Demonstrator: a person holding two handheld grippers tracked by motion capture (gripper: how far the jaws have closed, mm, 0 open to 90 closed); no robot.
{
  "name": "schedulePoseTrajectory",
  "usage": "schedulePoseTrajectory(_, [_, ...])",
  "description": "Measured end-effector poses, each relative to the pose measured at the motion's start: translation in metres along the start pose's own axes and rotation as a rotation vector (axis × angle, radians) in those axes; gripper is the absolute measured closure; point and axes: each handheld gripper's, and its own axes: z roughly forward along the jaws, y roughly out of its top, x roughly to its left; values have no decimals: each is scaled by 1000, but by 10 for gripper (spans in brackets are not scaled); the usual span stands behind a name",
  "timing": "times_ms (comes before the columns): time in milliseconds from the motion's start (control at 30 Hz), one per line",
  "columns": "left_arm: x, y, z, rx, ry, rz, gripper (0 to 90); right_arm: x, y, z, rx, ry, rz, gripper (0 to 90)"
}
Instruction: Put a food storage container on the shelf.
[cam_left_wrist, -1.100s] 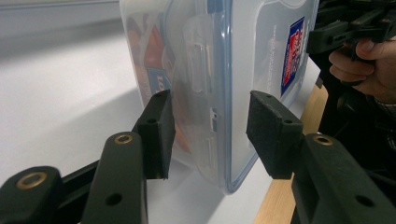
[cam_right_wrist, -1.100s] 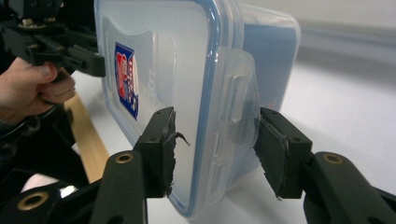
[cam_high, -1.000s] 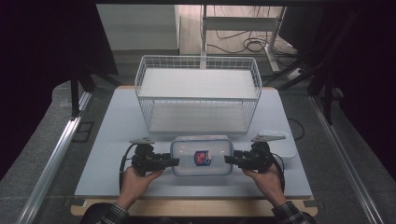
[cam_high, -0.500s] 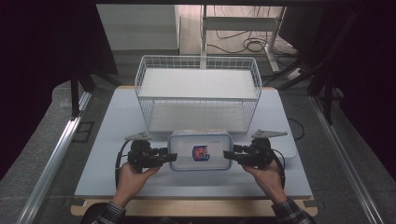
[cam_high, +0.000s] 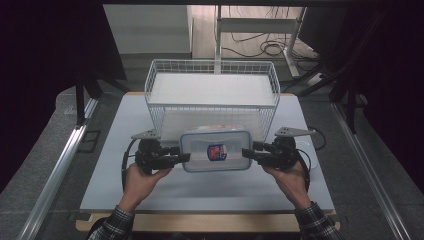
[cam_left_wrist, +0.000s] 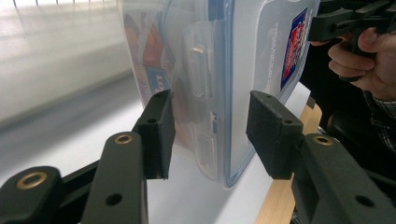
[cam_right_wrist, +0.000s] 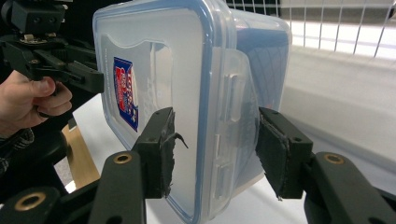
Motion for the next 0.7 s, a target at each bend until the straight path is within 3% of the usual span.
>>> schedulePoseTrajectory(700, [0,58,-16,-47,24,47,522,-3,56,-7,-60,-7,-33,486])
